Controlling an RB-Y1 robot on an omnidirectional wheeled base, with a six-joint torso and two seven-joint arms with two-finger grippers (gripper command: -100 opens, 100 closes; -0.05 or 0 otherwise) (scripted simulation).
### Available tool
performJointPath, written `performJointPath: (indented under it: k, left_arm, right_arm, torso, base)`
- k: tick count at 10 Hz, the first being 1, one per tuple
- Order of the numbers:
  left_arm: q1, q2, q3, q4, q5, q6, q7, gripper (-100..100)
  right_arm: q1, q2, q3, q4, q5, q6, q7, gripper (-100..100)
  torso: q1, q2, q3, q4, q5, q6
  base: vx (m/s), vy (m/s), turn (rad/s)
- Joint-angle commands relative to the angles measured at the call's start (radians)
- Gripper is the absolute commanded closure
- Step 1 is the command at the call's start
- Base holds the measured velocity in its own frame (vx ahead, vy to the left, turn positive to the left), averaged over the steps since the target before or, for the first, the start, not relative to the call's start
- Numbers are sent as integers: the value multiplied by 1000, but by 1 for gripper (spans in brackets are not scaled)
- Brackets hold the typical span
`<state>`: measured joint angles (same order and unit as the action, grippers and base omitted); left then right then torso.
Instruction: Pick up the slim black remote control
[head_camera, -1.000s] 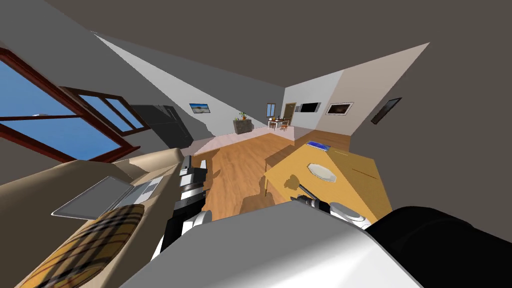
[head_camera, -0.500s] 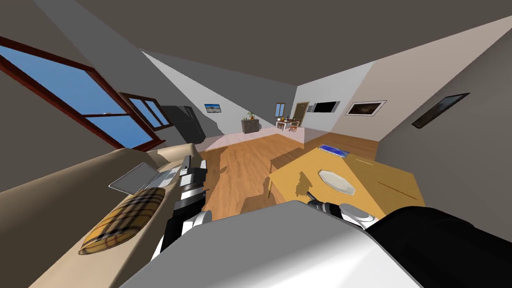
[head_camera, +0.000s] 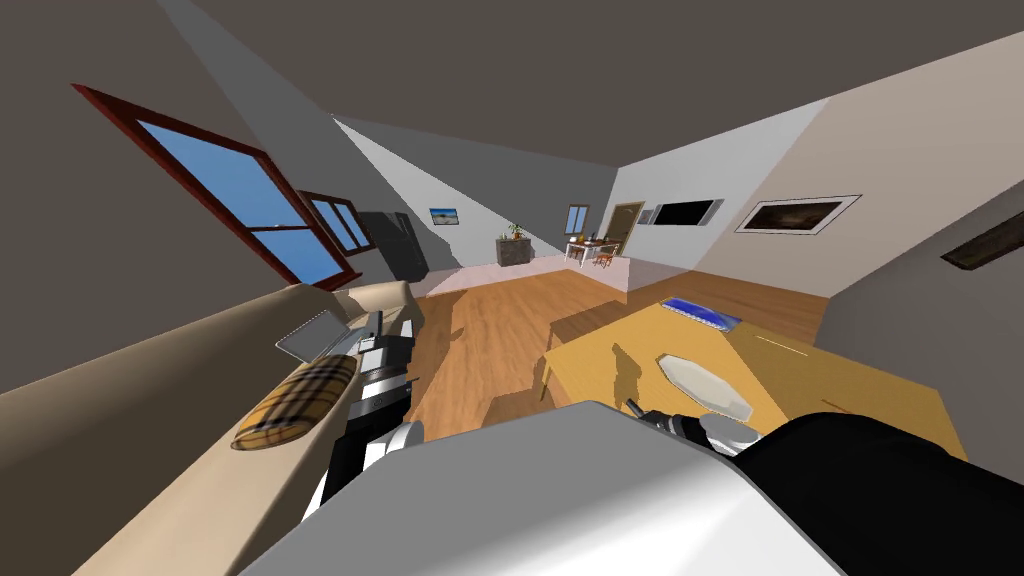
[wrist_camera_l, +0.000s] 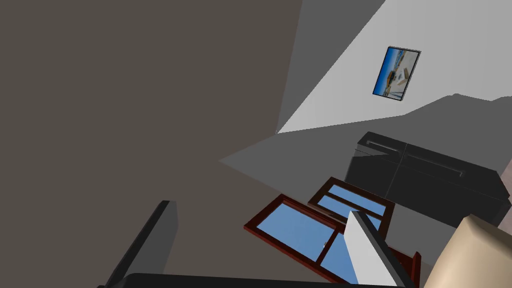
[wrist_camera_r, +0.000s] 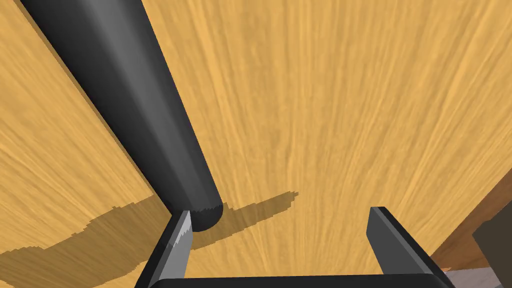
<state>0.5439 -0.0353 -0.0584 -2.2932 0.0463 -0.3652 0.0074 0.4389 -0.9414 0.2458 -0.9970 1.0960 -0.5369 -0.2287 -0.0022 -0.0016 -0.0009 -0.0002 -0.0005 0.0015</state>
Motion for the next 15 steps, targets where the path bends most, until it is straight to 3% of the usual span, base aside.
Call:
performJointPath:
  k: [1, 7, 8, 9, 10, 15]
  left_arm:
    - [0, 0, 0, 0, 0, 0, 0, 0]
    - [0, 0, 0, 0, 0, 0, 0, 0]
    - [0, 0, 0, 0, 0, 0, 0, 0]
    - [0, 0, 0, 0, 0, 0, 0, 0]
    - [0, 0, 0, 0, 0, 0, 0, 0]
    - [0, 0, 0, 0, 0, 0, 0, 0]
  right_arm:
    - [-6, -10, 2, 47, 45, -5, -12, -100]
    - [2, -6, 14, 141, 133, -26, -25, -100]
    - [-5, -2, 8, 142, 120, -27, -10, -100]
    - [-5, -2, 9, 144, 122, -28, -11, 0]
    - [-19, 14, 13, 180, 104, -21, -13, -100]
    - [-61, 61, 24, 286, 51, 1, -19, -100]
  torso:
    - [0, 0, 0, 0, 0, 0]
    - [0, 0, 0, 0, 0, 0]
    - [0, 0, 0, 0, 0, 0]
    - [1, 0, 0, 0, 0, 1]
    - [2, 0, 0, 0, 0, 1]
    - [1, 8, 4, 2, 0, 2]
  base:
    - [9, -52, 189]
    - [4, -39, 117]
    - [2, -25, 23]
    - [0, 0, 0]
    - [-69, -11, 273]
    - [-116, -11, 249]
